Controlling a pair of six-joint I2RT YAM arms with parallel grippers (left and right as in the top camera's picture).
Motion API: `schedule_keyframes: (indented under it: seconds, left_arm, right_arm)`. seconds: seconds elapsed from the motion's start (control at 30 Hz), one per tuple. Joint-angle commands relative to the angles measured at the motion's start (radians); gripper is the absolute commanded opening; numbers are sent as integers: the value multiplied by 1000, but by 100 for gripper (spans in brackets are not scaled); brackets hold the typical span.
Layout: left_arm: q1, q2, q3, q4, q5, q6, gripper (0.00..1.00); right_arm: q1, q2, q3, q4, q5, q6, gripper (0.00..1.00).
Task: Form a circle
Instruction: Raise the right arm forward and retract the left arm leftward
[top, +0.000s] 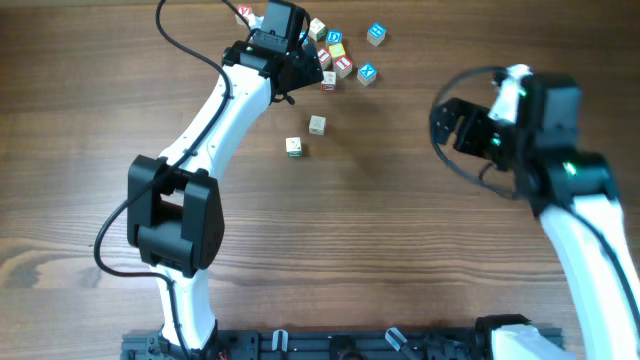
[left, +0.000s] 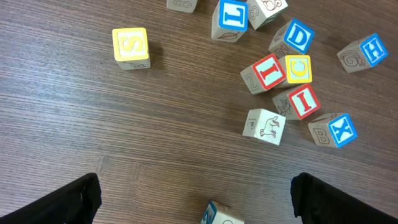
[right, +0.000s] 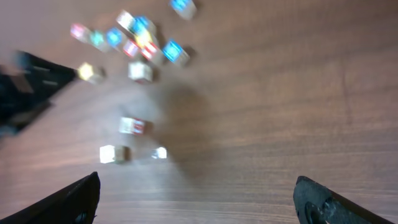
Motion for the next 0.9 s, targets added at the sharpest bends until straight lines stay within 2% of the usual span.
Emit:
schedule_keyframes:
  seconds: [0.0,0.2,0.87]
  left_arm:
    - [-3,-6,11,3,-9,8,100]
    - [-3,-6,11,2,-9,8,100]
    - [-2,-6,11,2,-9,8,100]
  right_arm:
    - [-2,124,20,23,-26,8,100]
    - [-2,215,19,49,-25,8,100]
    - [-2,221,19,49,-25,8,100]
